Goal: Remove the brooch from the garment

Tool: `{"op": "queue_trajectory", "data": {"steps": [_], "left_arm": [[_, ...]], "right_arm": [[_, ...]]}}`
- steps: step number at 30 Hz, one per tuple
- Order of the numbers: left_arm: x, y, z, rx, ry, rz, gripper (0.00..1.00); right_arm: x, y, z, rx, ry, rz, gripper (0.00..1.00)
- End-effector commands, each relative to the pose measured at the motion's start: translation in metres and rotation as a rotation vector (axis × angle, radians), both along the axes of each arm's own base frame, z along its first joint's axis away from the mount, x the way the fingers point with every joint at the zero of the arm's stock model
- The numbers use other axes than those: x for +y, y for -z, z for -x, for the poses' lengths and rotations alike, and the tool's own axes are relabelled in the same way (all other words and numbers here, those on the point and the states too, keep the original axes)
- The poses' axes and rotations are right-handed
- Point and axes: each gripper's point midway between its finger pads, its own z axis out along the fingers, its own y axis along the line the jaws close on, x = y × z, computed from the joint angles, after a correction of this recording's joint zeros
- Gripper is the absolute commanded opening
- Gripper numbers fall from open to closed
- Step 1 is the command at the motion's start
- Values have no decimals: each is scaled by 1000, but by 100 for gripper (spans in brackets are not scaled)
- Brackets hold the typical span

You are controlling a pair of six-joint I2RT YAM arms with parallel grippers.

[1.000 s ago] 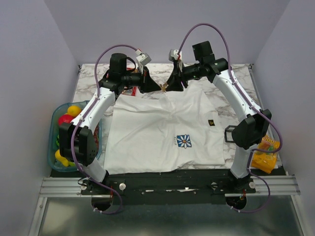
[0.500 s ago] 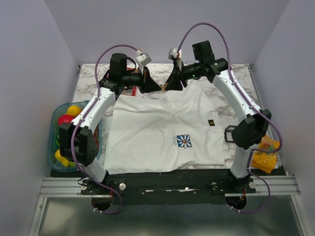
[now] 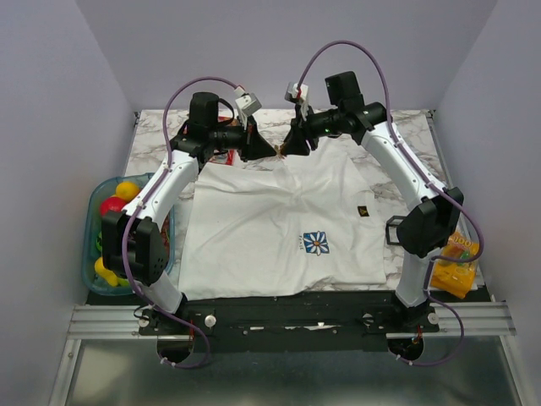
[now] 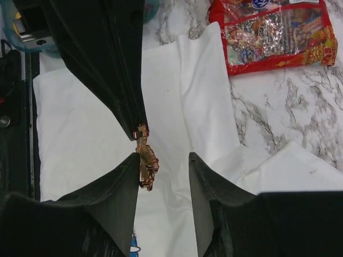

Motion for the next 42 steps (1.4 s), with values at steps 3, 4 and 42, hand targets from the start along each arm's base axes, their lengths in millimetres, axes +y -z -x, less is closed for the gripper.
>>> {"op": "queue_trajectory", "data": {"steps": [3, 4, 42], "left_arm": [[-11, -16, 21, -57, 98, 7, 0], [-10, -16, 22, -60, 99, 5, 0], [-5, -1, 18, -75, 72, -48, 0]], "right_arm": [[-7, 16, -42, -46, 180, 56, 49], [-9, 17, -47, -54, 201, 64, 49], [-1, -17, 29, -100, -203, -24, 33]]}}
